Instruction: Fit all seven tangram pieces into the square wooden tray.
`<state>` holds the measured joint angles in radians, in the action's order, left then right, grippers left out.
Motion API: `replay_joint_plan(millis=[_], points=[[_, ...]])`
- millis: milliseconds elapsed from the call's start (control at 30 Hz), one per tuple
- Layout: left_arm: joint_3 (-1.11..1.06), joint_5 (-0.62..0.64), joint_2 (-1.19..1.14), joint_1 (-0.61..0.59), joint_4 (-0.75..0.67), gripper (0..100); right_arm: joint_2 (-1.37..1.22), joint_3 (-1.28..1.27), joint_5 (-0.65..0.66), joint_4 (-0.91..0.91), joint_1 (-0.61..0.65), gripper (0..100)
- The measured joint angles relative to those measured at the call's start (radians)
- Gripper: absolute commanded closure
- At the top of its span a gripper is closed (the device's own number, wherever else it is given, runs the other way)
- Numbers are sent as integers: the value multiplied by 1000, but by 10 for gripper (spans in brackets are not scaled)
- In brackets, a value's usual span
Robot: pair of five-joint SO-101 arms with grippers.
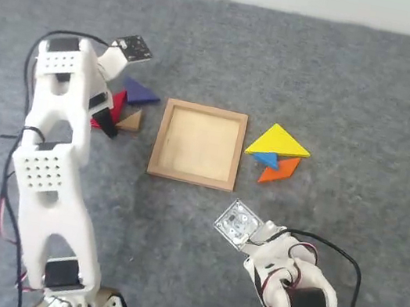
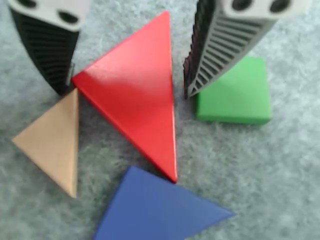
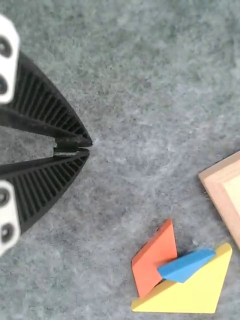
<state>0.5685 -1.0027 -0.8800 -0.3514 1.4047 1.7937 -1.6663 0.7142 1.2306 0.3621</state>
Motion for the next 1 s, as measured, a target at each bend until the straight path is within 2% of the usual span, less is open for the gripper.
replay_joint_plan(millis=[567,1000], points=[[413,-20,-236,12,281,746,0,0,0,0,0,990],[428,-25,-241,11,318,780,0,0,0,0,0,990]])
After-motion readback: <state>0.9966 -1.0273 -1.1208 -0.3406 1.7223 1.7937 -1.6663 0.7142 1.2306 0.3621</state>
